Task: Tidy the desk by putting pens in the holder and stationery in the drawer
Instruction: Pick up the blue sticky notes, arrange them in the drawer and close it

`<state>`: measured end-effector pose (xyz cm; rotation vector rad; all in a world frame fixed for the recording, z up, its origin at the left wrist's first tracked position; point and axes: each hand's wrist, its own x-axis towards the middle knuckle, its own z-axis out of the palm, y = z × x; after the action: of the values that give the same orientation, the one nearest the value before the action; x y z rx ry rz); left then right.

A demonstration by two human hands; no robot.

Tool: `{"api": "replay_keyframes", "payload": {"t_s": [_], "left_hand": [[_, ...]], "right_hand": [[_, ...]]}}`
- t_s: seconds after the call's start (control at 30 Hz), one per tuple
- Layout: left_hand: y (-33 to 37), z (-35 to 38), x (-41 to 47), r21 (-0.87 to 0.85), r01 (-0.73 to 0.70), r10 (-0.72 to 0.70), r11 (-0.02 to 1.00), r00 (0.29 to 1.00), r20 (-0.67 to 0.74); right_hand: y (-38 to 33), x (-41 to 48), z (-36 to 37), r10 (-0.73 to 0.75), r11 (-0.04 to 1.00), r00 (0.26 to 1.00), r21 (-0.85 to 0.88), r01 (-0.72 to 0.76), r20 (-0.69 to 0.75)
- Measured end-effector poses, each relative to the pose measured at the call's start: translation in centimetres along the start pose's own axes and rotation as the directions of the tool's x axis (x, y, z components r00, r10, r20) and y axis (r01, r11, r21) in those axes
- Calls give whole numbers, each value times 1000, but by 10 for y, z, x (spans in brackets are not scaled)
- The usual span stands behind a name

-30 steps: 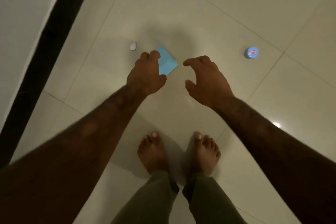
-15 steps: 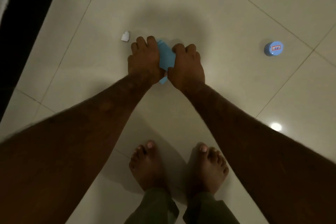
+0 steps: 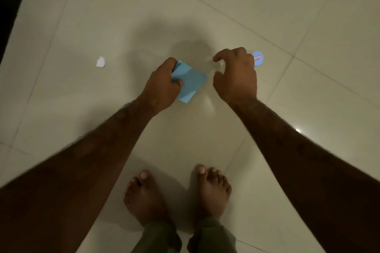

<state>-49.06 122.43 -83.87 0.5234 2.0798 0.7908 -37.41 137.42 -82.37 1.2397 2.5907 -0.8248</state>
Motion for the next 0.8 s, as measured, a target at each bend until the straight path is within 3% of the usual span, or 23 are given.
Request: {"api": "replay_keyframes", "payload": {"t_s": [0.1,0.2,0.37,0.57,0.7,0.8], "left_hand": [[29,23,15,5,-45,45,999,998,51],[52,43,26,-19,-68,70,997,993,91],[65,60,38,-29,-11,14,1000,994,106],[55,54,36,-53,98,-92,994,989,115],[59,39,14,-103,171,-160,980,982,105],[76,21,-20,-206,255,-231,945,964,132]], "right_hand": [[35,15,-22,52,994,998,-90,-56,-39],[57,27,-31,96,994,995,-58,-97,-28],[71,34,-21,126,992,989,-11,-126,78],[77,33,-12,126,992,992,-9,-126,-21],[68,13,-29,188,971,982,155,-183,-15],[44,-24,-59,152,953,988,271,-137,-33]]}}
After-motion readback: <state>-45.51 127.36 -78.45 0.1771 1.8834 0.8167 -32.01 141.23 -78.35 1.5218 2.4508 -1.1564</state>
